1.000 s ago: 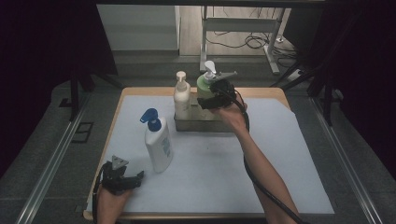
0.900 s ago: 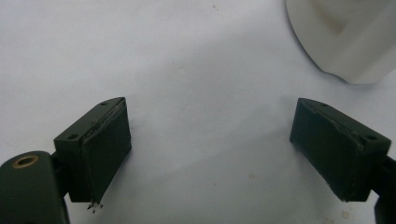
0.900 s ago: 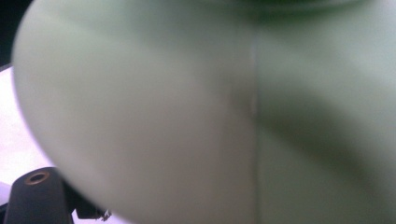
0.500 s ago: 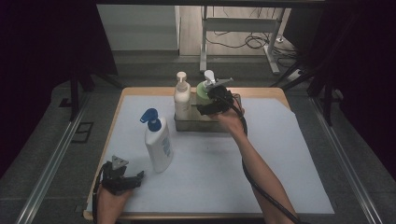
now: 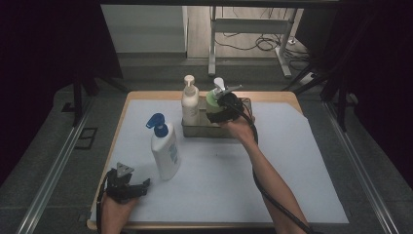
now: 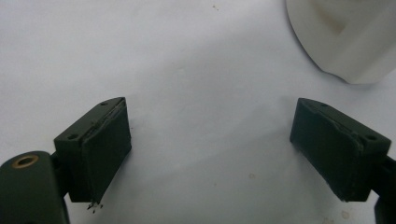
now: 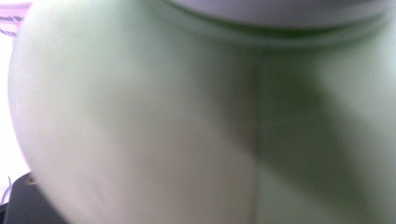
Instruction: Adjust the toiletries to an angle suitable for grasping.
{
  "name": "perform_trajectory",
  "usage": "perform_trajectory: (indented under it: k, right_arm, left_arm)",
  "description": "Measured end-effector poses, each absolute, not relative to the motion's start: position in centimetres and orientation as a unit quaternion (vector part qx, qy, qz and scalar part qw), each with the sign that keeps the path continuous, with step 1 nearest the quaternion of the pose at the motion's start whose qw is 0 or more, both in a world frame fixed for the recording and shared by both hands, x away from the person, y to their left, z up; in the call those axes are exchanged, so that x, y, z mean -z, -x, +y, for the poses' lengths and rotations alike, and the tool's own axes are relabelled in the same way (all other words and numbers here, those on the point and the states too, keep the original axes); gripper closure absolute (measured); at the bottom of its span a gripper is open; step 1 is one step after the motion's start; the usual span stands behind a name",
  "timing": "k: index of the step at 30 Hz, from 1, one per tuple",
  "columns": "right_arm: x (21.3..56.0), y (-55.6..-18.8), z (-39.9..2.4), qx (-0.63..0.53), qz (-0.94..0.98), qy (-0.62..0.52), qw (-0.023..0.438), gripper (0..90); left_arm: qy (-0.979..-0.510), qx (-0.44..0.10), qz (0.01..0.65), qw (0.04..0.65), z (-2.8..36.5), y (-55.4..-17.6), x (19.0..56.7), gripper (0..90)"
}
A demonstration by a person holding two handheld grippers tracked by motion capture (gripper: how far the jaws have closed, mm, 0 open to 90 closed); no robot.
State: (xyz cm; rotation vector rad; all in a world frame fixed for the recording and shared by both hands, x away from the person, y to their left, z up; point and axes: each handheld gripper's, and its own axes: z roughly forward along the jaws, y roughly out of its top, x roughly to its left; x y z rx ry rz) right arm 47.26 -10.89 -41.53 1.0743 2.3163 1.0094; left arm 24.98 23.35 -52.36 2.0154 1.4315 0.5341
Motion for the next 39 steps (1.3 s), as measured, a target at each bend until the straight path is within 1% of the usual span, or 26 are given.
perform_trajectory:
  k: [8,13,27,39]
  right_arm:
    - [41.8,-47.6,-11.3,-0.360,0.829,-0.384,0.187,12.0]
    - [41.9,-48.0,-11.7,-0.365,0.825,-0.396,0.173,11.5]
    - [41.7,-48.1,-11.4,-0.351,0.826,-0.407,0.168,11.8]
    - [42.0,-48.0,-12.0,-0.377,0.820,-0.395,0.169,10.4]
  left_arm:
    - [-0.760,-0.201,0.540,0.301,23.4,-25.0,52.4,12.1]
    - [-0.760,-0.202,0.540,0.302,23.3,-25.0,52.4,12.1]
    - [-0.760,-0.202,0.540,0.301,23.3,-25.0,52.4,12.1]
    - [-0.760,-0.202,0.540,0.301,23.3,-25.0,52.4,12.1]
